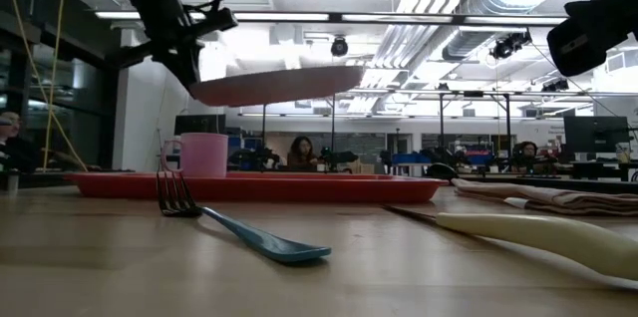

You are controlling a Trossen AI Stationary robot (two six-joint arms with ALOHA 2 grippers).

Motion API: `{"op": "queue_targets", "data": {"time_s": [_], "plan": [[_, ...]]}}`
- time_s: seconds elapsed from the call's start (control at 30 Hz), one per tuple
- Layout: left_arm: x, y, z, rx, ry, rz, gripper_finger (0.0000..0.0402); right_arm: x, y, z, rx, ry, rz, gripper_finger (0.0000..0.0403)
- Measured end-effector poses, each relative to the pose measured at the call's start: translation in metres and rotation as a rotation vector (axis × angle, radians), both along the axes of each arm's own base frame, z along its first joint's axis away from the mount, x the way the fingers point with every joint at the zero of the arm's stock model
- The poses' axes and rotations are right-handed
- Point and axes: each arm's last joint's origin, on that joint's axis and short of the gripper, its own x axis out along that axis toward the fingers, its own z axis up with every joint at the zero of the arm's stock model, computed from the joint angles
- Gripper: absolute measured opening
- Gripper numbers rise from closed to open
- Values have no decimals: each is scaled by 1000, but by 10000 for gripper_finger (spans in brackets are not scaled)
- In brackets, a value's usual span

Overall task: Set up tray
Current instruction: Put the purple plate on the red serving tray to the bottom right of the pink mug

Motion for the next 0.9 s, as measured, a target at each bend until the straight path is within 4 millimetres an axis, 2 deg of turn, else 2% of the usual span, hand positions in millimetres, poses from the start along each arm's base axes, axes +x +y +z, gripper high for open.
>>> {"op": "queue_targets", "data": {"time_s": [0.4,0.9], "plan": [[33,6,-37,-113,72,-6,11,0,1,0,45,13,23,87],[34,7,-53,-128,197,-2,11,0,2,1,53,10,54,87]]}}
